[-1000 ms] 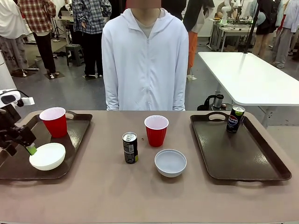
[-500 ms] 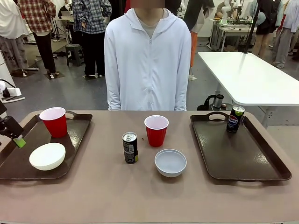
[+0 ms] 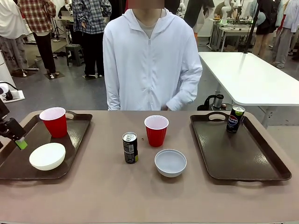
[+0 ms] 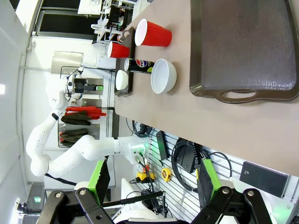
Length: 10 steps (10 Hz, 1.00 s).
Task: Prepare tableware on both trays.
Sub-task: Pick up a Picnic Bowl from the table and place it on a Handle tray.
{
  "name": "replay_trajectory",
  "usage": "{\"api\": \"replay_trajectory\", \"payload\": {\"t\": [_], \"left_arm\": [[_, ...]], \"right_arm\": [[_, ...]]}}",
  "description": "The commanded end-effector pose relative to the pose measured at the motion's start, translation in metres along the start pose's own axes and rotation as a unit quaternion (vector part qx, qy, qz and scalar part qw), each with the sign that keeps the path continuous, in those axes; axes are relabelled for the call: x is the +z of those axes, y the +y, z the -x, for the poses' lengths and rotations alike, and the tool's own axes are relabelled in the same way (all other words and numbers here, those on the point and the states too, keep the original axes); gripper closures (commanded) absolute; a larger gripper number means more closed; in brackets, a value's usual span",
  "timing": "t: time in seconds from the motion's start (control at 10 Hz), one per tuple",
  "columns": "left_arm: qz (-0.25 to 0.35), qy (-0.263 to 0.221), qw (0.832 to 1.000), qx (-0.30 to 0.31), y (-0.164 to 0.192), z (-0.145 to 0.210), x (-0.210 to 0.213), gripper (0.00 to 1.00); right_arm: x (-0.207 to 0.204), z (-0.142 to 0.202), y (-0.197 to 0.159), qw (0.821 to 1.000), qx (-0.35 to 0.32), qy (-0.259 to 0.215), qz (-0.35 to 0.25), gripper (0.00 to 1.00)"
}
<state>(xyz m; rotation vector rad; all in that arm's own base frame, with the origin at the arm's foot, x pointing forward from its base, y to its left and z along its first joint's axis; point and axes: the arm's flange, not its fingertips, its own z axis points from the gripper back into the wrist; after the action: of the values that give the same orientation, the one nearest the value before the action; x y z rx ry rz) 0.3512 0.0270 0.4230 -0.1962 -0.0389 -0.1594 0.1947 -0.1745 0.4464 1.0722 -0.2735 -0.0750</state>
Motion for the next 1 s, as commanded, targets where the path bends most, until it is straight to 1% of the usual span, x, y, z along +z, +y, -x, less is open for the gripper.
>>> {"api": "replay_trajectory", "payload": {"t": [0.0,0.1,0.2,0.3,0.4,0.6,0.8,0.9], "left_arm": [[0.056,-0.034,0.998,-0.019,0.008,-0.003,0.036,0.00],[0.116,-0.051,0.991,-0.032,0.018,-0.003,0.060,0.00],[0.195,-0.066,0.978,-0.037,0.034,0.002,0.076,0.00],[0.246,-0.074,0.966,-0.033,0.051,0.006,0.083,0.00],[0.278,-0.078,0.957,-0.025,0.067,0.012,0.084,0.00],[0.363,-0.083,0.928,-0.012,0.109,0.024,0.087,0.00],[0.423,-0.096,0.901,0.034,0.160,0.036,0.080,0.00],[0.448,-0.106,0.887,0.045,0.182,0.040,0.078,0.00]], "right_arm": [[0.000,0.000,0.000,1.000,0.000,0.000,0.000,0.00],[0.008,0.007,0.028,1.000,0.020,0.020,0.012,0.00],[0.003,0.007,0.062,0.998,0.039,0.050,0.021,0.00],[-0.010,-0.002,0.082,0.996,0.038,0.073,0.032,0.00],[-0.024,-0.013,0.096,0.994,0.032,0.085,0.059,0.00],[-0.071,-0.026,0.138,0.986,0.049,0.114,0.115,0.00],[-0.132,-0.030,0.172,0.972,0.068,0.147,0.169,0.00],[-0.160,-0.030,0.183,0.965,0.077,0.158,0.193,0.00]]}}
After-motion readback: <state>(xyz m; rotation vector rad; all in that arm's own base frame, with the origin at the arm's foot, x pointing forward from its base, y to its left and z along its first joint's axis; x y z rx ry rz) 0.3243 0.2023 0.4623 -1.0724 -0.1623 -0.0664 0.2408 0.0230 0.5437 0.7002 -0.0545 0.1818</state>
